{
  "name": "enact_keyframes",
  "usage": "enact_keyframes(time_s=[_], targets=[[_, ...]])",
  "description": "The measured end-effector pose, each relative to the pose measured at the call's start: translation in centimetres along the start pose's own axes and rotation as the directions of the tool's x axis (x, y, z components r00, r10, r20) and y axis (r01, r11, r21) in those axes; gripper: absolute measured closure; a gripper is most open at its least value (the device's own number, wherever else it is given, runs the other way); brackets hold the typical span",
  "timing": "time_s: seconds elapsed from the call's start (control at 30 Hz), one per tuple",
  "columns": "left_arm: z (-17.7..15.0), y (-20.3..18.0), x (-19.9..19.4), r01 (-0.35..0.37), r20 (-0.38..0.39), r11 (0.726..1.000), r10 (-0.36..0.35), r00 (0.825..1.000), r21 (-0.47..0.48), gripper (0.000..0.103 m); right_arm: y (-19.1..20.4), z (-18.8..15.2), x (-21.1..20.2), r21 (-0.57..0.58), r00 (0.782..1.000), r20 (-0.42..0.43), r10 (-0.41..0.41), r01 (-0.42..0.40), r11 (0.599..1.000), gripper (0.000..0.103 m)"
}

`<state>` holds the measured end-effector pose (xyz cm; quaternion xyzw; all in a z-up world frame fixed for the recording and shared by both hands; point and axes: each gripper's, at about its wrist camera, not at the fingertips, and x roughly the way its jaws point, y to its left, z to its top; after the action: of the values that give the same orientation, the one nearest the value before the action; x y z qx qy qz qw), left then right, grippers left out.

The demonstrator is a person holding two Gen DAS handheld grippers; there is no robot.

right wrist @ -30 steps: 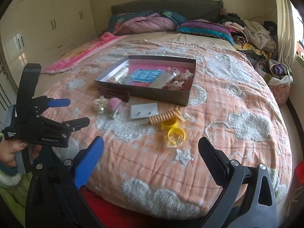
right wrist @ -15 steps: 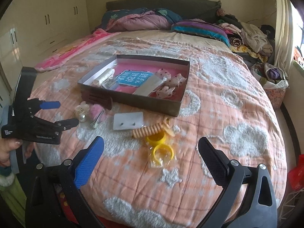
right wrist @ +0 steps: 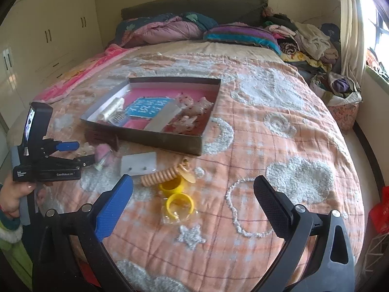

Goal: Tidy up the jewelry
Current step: 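Move both open tools toward the clear claw clip and coiled hair tie, then grasp the clear claw clip with the left tool while the right tool grasps the peach coiled hair tie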

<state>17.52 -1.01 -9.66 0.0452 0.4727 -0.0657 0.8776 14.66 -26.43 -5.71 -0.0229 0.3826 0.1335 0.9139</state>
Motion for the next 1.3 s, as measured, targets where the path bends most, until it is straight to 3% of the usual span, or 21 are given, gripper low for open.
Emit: enact_keyframes(time_s=[0.07,0.2,0.4,0.6,0.9,1.3], targets=[[0.1,-0.2,0.1,-0.001,0.008,1.000,0.001,1.000,0.013,0.044,-0.4,0.0,0.8,0.009,1.000,-0.011,0.014,-0.014,1.000,0.004],[0.3,-0.3,0.2,-0.001,0.013,1.000,0.001,1.000,0.021,0.058,-0.5,-0.3,2.6,0.014,0.998,-0.048,0.045,-0.044,0.999,0.004],[0.2,-0.2,0.4,0.031,0.030,0.999,-0.032,0.999,0.017,0.076,-0.1,-0.2,5.1,-0.036,0.995,-0.101,0.014,-0.018,0.999,0.004],[0.1,0.0,0.3,0.050,0.039,0.998,-0.051,0.998,0.023,0.076,0.0,-0.1,7.1,-0.043,0.990,-0.135,0.032,-0.039,0.998,0.004],[-0.4,2.1,-0.7,0.076,0.037,0.996,-0.075,0.996,-0.036,0.076,3.9,0.3,10.3,-0.215,0.981,-0.195,-0.014,-0.029,0.976,0.004],[-1.0,2.7,-2.4,0.104,0.055,0.993,-0.101,0.993,-0.055,0.076,5.8,0.3,12.0,-0.295,0.979,-0.199,-0.053,-0.009,0.955,0.005]])
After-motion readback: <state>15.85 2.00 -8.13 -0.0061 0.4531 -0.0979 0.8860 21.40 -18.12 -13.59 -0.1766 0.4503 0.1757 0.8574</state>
